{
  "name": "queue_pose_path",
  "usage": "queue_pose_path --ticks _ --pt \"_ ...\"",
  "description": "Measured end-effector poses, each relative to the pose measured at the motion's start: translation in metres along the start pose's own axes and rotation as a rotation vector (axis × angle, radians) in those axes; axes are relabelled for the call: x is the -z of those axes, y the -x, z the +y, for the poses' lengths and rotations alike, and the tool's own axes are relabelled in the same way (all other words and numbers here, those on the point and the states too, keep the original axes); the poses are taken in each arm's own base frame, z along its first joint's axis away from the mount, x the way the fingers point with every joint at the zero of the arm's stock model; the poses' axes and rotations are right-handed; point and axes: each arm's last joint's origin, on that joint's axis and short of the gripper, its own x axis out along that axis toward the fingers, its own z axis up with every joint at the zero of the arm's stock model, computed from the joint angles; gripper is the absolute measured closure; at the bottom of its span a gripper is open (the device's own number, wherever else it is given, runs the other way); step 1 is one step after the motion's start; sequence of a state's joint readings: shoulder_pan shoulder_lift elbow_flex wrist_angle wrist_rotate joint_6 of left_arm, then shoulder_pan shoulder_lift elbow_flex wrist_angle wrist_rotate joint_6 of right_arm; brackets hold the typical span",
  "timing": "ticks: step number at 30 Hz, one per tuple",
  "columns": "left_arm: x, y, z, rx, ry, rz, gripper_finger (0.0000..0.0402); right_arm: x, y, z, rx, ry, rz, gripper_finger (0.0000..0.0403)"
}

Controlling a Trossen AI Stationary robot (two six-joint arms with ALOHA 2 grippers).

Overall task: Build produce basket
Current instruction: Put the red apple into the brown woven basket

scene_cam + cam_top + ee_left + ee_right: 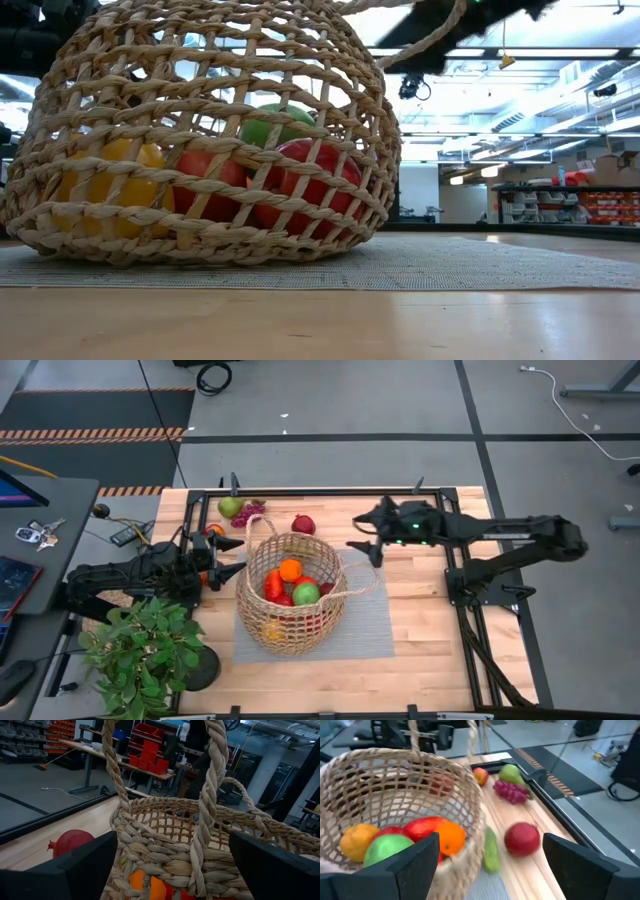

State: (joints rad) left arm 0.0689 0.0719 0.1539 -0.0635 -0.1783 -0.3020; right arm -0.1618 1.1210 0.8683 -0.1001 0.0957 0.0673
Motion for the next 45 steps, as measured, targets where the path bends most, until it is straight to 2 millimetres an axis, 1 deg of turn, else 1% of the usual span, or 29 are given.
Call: queue_pose_path --ticks 3,6,9,16,22,28,32,35,45 --pt "0.000 0.000 0.000 0.000 0.000 0.000 0.0012 0.017 0.016 -0.011 0.029 -0.041 -0.033 0.0047" --pt "0.000 0.000 0.000 0.000 0.000 0.000 0.0012 0.036 0.027 -0.019 0.035 -0.080 -0.055 0.0046" --pt "0.000 0.000 0.000 0.000 0.000 0.000 0.0012 0.053 0.034 -0.023 0.007 -0.105 -0.093 0.0046" --pt "0.000 0.000 0.000 0.000 0.000 0.000 0.0012 0.090 0.044 -0.022 -0.109 -0.127 -0.221 0.0046" --pt "0.000 0.000 0.000 0.000 0.001 0.000 0.0012 0.119 0.055 -0.022 -0.140 -0.166 -0.248 0.0046" --pt "0.000 0.000 0.000 0.000 0.000 0.000 0.0012 0.142 0.068 -0.022 -0.179 -0.185 -0.292 0.0046" --pt "0.000 0.000 0.000 0.000 0.000 0.000 0.0012 0.155 0.074 -0.023 -0.184 -0.190 -0.326 0.0046" --pt "0.000 0.000 0.000 0.000 0.000 0.000 0.0012 0.163 0.077 -0.023 -0.178 -0.213 -0.308 0.0046" --pt "0.000 0.000 0.000 0.000 0.000 0.000 0.0012 0.172 0.093 -0.016 -0.083 -0.163 -0.309 0.0053"
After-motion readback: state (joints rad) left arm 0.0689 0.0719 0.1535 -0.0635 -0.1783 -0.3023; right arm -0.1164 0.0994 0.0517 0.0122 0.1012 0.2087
